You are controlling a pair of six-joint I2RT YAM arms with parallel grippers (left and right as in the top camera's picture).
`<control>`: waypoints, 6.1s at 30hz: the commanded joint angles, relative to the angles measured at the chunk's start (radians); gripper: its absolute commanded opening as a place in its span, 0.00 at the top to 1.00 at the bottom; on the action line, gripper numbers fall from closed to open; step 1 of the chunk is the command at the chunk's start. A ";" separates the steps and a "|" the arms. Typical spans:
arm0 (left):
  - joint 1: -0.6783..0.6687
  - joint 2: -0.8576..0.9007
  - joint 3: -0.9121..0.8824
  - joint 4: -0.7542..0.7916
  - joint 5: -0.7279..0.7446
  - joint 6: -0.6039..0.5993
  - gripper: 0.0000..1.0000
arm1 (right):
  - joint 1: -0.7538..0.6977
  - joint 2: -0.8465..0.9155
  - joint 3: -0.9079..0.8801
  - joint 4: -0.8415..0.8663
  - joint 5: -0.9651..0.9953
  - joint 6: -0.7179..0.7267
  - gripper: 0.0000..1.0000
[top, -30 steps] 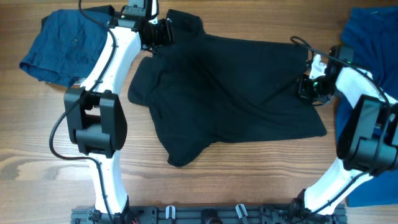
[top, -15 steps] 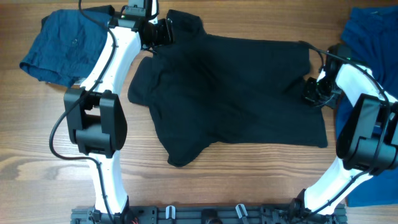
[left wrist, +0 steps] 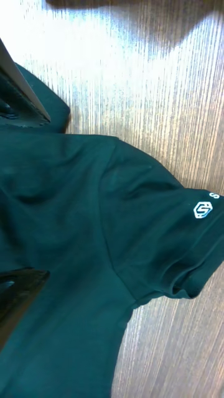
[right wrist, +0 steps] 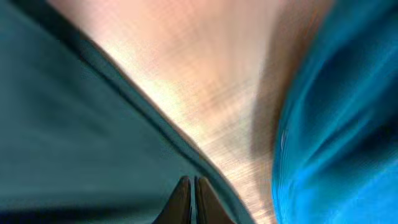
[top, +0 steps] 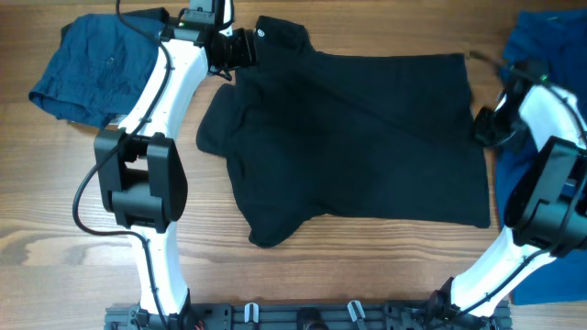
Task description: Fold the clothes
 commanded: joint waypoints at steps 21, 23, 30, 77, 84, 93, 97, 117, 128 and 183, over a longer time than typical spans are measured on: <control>0.097 0.011 0.000 -0.100 -0.052 0.002 0.23 | 0.194 0.367 0.249 0.390 -0.209 -0.108 0.96; 0.097 0.011 0.000 -0.100 -0.064 0.002 0.23 | 0.196 0.399 0.249 0.430 -0.209 -0.105 0.96; 0.097 0.011 0.000 -0.098 -0.071 0.003 0.23 | 0.203 0.564 0.249 0.632 -0.214 -0.067 0.96; -0.109 -0.951 -0.735 -0.574 -0.148 -0.417 0.00 | -0.002 -0.401 0.140 -0.539 -0.146 0.130 0.00; -0.088 -0.735 -0.887 -0.225 -0.147 -0.390 0.67 | -0.003 -0.399 -0.228 -0.210 -0.146 0.173 0.00; -0.135 -0.429 -0.887 -0.230 -0.025 -0.332 0.65 | -0.003 -0.399 -0.293 -0.195 -0.091 0.211 0.00; -0.135 -0.430 -0.887 -0.262 0.048 -0.280 0.63 | -0.008 -0.399 -0.371 -0.181 -0.071 0.247 0.00; -0.461 -0.430 -0.955 -0.312 0.052 -0.237 0.39 | -0.070 -0.398 -0.455 -0.048 -0.048 0.283 0.00; -0.463 -0.430 -1.003 -0.221 -0.029 -0.300 0.30 | -0.070 -0.398 -0.602 0.121 -0.014 0.284 0.01; -0.463 -0.591 -1.116 -0.064 -0.029 -0.339 0.22 | -0.070 -0.398 -0.756 0.273 -0.015 0.336 0.29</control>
